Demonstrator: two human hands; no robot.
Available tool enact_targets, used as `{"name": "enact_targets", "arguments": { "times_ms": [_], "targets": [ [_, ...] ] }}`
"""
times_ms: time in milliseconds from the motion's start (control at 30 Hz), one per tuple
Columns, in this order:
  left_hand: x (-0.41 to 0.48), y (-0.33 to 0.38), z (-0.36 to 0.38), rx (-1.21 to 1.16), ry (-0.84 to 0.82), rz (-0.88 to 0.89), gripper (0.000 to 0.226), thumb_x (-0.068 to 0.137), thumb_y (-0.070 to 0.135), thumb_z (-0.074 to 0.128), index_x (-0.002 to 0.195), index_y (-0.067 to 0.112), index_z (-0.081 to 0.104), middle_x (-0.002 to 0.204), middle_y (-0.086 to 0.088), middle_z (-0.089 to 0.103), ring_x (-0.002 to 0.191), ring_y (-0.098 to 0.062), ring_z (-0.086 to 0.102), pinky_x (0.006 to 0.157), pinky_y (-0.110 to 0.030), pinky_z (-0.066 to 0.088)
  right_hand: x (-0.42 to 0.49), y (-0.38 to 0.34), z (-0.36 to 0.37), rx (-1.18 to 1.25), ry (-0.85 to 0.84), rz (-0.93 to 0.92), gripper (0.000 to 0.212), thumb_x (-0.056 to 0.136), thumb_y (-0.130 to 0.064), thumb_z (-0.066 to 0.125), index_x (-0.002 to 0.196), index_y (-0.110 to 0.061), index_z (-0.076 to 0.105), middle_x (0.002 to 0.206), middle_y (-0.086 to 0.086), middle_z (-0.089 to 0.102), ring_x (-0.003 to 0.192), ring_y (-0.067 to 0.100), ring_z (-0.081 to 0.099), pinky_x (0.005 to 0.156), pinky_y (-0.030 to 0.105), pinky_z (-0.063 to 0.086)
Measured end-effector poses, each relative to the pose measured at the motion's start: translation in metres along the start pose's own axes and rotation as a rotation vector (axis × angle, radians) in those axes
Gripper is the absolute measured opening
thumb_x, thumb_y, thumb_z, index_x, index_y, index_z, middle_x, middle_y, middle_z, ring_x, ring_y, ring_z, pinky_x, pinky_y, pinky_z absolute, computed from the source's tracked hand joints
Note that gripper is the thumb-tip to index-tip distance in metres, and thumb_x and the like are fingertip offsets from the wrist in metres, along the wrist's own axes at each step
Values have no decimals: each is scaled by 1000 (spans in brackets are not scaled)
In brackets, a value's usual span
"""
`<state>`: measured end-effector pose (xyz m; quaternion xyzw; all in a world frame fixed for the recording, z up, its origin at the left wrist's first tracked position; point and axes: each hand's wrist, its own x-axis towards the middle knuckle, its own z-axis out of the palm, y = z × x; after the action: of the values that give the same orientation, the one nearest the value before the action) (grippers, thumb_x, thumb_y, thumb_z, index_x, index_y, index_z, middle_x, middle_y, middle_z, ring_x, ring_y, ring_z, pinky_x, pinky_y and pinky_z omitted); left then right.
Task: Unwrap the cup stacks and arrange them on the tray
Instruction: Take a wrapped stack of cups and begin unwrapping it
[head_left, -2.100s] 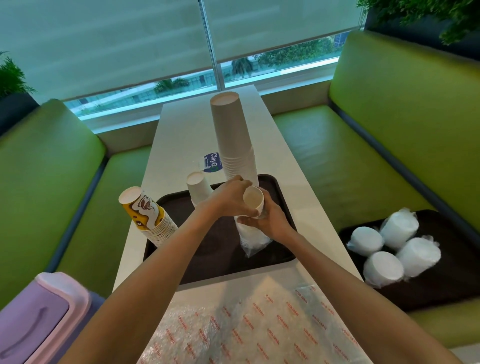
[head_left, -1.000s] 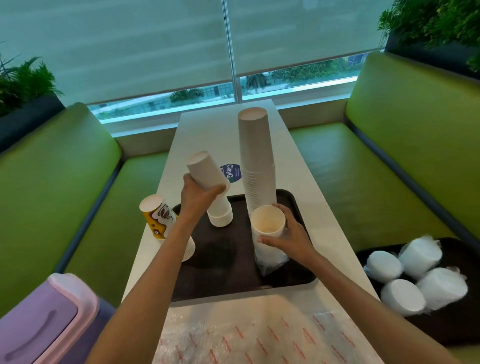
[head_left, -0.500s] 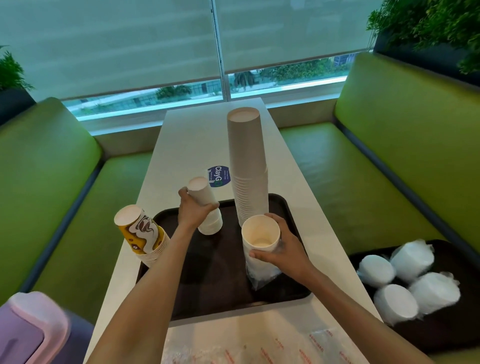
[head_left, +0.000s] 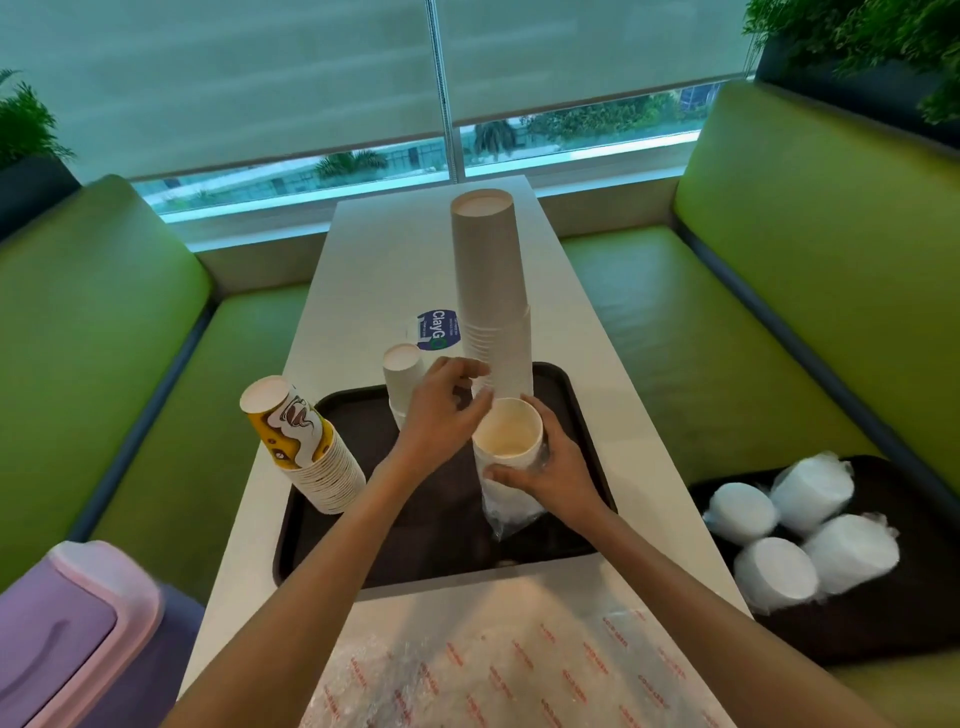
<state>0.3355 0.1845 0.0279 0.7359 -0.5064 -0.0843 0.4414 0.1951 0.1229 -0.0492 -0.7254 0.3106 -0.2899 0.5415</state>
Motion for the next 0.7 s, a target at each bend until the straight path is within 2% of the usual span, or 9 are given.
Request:
{"name": "enact_targets", "arguments": {
  "times_ms": [133,267,367,467,600,700],
  "targets": [
    [6,10,3,143,-345,-32,49,83,34,71,126,14,57,126,0,50,111,-15,52,99,-29,44,-2,-3,1,12,18,20,82,64,-20,89,130,-32,41,119,-11,57,112,8,55,96,17,46],
    [7,16,5,347,-540,-39,71,78,43,74,137,16,45,138,0,45,125,-16,44,100,-23,31,1,-5,1,-21,4,79,89,65,-25,88,140,-19,40,128,2,58,118,17,54,103,34,46],
    [6,19,8,425,-586,-48,85,74,44,76,143,15,37,140,0,43,128,-18,41,102,-28,33,3,-3,2,-52,-3,110,90,64,-27,88,140,-20,40,127,2,58,117,17,55,102,33,46],
    [5,23,10,493,-589,-31,88,72,44,77,144,14,35,138,-2,43,126,-20,43,102,-33,38,4,-1,2,-45,-5,121,88,64,-26,88,138,-21,42,125,2,60,116,19,56,100,32,47],
    [4,31,10,573,-564,4,81,71,48,76,138,14,44,129,-4,49,115,-21,51,96,-34,43,3,-3,-1,-82,-16,97,88,66,-28,87,139,-18,41,127,6,59,116,20,56,103,39,46],
    [3,34,10,639,-514,27,74,69,55,75,126,12,54,120,-5,55,104,-22,56,90,-37,49,3,-4,-2,-87,-12,93,86,66,-28,87,138,-17,42,127,7,60,116,22,57,102,40,47]
  ]
}}
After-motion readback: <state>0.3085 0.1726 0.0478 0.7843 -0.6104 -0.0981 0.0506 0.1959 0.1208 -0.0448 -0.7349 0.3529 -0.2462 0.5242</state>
